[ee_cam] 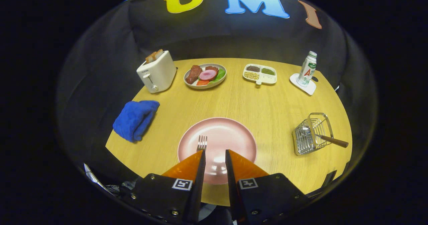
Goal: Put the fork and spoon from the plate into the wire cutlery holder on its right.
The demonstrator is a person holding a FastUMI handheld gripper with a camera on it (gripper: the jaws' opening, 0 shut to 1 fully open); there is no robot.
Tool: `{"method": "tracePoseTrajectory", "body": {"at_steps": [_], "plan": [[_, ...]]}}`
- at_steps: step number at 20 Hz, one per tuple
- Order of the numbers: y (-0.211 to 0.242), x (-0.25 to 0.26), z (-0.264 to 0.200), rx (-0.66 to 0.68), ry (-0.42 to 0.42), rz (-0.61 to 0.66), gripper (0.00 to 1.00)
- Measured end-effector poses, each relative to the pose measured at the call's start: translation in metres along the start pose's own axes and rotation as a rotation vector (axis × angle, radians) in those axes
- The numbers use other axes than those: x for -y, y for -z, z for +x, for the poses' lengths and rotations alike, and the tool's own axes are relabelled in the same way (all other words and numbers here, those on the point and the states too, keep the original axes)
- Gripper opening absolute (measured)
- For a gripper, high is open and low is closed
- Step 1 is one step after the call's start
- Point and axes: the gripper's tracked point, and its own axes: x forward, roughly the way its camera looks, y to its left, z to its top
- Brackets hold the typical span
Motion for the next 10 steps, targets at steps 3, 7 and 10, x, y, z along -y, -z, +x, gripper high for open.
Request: {"method": "tracePoseTrajectory", "body": {"at_steps": [3,7,10], "plan": [[0.019,-0.021,0.019,-0.056,-0.032,-0.019,0.36],[0.039,-0.033,0.042,-0.120,-0.032,-0.034,0.36],[0.052,-0.035,0.057,-0.162,-0.024,-0.033,0.36]]}}
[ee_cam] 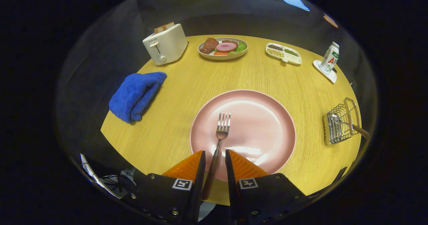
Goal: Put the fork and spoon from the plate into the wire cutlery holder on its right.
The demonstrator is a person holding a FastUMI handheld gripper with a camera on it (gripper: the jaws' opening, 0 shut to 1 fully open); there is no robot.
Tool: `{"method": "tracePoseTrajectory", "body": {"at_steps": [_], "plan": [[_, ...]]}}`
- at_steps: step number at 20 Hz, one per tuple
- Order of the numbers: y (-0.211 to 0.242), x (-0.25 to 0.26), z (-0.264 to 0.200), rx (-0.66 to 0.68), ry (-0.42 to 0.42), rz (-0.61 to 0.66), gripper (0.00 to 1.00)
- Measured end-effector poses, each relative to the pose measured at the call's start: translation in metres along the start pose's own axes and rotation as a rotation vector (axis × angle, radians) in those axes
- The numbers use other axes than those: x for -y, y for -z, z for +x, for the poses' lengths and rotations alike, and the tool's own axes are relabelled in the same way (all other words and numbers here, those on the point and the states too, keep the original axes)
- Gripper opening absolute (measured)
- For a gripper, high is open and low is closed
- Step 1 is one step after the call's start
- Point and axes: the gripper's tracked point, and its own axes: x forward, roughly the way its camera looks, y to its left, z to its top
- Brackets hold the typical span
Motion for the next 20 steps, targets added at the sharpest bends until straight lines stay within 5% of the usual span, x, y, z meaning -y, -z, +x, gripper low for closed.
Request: {"method": "tracePoseTrajectory", "body": {"at_steps": [7,9,11,20], "plan": [[0.013,0.006,0.008,-0.062,0.018,0.029,0.36],[0.017,0.010,0.030,-0.078,0.032,0.031,0.31],[0.015,0.008,0.019,-0.084,-0.005,0.048,0.08],[0.013,0.005,0.022,-0.066,-0.047,0.046,0.01]]}}
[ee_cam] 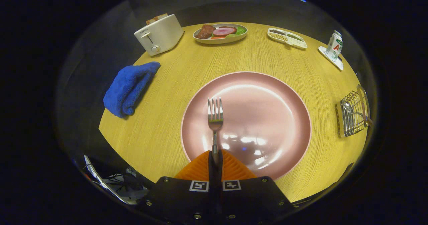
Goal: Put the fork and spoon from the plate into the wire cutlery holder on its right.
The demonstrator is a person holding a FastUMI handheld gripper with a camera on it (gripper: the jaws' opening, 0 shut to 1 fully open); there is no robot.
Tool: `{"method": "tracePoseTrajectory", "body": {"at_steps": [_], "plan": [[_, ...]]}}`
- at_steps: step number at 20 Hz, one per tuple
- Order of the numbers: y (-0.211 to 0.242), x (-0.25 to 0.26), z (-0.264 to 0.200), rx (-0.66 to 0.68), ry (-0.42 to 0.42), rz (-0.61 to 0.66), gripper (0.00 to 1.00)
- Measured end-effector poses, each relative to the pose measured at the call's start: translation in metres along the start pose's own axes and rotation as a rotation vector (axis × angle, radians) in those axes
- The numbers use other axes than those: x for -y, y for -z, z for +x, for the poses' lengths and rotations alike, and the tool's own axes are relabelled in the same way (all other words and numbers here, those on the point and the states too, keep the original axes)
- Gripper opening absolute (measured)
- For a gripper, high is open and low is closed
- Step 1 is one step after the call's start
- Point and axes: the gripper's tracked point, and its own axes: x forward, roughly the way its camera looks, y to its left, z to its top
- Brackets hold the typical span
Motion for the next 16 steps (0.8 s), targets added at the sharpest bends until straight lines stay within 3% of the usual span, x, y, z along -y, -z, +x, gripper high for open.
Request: {"method": "tracePoseTrajectory", "body": {"at_steps": [9,16], "plan": [[-0.019,0.026,-0.026,0.061,0.013,0.049,0.01],[-0.035,0.083,-0.063,0.124,0.083,0.074,0.01]]}}
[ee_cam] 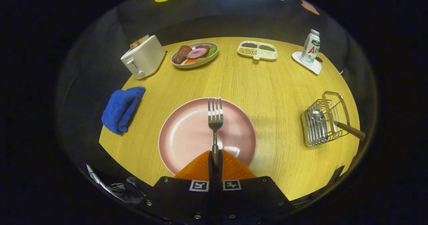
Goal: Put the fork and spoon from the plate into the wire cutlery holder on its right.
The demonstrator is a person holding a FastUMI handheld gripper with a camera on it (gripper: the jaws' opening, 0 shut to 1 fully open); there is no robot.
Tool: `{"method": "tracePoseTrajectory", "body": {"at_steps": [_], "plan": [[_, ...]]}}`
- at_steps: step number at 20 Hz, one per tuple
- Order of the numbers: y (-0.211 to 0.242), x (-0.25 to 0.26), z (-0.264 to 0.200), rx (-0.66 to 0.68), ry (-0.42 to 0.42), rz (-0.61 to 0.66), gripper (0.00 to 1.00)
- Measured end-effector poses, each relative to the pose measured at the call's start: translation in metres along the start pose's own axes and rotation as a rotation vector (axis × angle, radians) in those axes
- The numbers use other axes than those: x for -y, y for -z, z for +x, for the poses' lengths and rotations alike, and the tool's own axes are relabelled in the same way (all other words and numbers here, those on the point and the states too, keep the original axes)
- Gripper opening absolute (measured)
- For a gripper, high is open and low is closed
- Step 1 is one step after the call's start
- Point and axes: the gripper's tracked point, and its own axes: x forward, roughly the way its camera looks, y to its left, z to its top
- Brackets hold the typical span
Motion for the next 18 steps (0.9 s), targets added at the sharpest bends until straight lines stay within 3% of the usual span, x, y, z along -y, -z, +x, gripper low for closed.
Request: {"method": "tracePoseTrajectory", "body": {"at_steps": [18], "plan": [[-0.021,0.130,-0.068,0.074,0.148,0.085,0.01]]}}
